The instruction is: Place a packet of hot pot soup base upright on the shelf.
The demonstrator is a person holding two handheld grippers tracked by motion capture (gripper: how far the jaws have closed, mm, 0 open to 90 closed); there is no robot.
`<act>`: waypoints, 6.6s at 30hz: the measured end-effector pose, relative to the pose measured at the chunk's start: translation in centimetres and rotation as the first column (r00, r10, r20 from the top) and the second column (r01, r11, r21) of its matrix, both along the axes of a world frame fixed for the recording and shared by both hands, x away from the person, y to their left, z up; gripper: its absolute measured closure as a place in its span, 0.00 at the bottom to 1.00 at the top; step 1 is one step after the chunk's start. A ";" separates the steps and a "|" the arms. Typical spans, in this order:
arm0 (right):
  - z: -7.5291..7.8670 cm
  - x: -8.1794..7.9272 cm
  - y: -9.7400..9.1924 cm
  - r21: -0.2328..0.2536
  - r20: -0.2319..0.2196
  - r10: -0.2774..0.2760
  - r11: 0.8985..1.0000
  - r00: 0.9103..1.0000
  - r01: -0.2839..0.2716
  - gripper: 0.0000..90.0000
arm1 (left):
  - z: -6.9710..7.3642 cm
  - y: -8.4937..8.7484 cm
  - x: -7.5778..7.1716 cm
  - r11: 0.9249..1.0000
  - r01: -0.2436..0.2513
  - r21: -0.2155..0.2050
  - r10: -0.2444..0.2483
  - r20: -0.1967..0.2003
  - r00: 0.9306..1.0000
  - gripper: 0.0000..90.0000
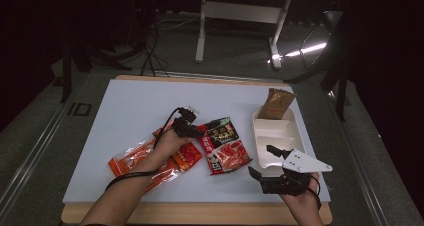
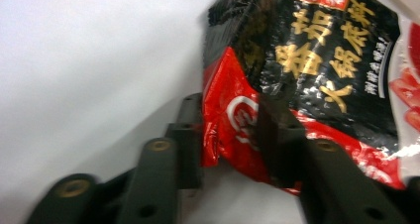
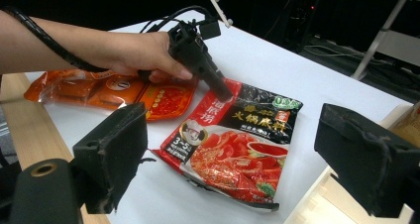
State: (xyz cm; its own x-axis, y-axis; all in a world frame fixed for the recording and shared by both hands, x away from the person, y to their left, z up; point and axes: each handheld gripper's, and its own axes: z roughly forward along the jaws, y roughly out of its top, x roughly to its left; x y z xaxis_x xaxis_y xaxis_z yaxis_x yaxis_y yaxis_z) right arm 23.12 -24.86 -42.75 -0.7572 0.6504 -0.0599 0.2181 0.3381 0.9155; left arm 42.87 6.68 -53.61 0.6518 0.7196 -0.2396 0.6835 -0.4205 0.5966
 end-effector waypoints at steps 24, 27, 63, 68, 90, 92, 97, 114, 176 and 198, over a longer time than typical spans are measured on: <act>0.4 0.2 -0.7 0.013 0.006 -0.050 0.999 0.999 0.050 0.15 | 6.1 -0.9 -2.9 0.995 0.030 -0.092 -0.015 0.158 0.987 0.95; 0.6 0.3 -1.0 0.026 0.005 -0.061 0.998 0.998 0.061 0.15 | 6.9 -1.1 -3.6 0.993 0.050 -0.107 -0.029 0.185 0.982 0.95; 3.2 3.0 -2.0 0.071 -0.073 -0.070 0.995 0.995 0.076 0.13 | 14.9 -0.8 -9.8 0.946 0.212 -0.246 -0.121 0.340 0.933 0.96; 2.8 3.7 -1.4 0.086 -0.116 -0.053 0.994 0.992 0.063 0.25 | 15.1 -1.2 -10.3 0.923 0.253 -0.291 -0.142 0.353 0.925 0.96; 5.5 5.2 -1.0 0.203 -0.124 0.071 0.978 0.990 -0.045 0.82 | 15.0 -0.9 -10.7 0.838 0.327 -0.437 -0.131 0.421 0.897 0.95; 5.7 5.2 -1.0 0.202 -0.133 0.081 0.978 0.988 -0.053 0.83 | 14.8 -0.8 -10.6 0.832 0.327 -0.448 -0.135 0.408 0.903 0.95; 6.1 5.3 -1.1 0.187 -0.140 0.094 0.980 0.986 -0.067 0.85 | 14.4 -0.7 -10.6 0.818 0.343 -0.462 -0.143 0.414 0.899 0.88; 7.5 5.0 -1.9 0.179 -0.118 0.100 0.981 0.988 -0.078 0.86 | 14.6 0.0 -11.6 0.808 0.341 -0.481 -0.128 0.421 0.898 0.17; 7.4 15.9 -10.9 0.184 -0.013 -0.142 0.973 0.990 0.142 0.85 | 5.9 10.3 -15.8 0.900 0.110 -0.423 0.041 0.333 0.942 0.01; 3.5 17.7 -10.5 0.182 -0.078 -0.105 0.976 0.991 0.118 0.83 | 5.0 10.3 -15.7 0.891 0.098 -0.444 0.053 0.315 0.948 0.01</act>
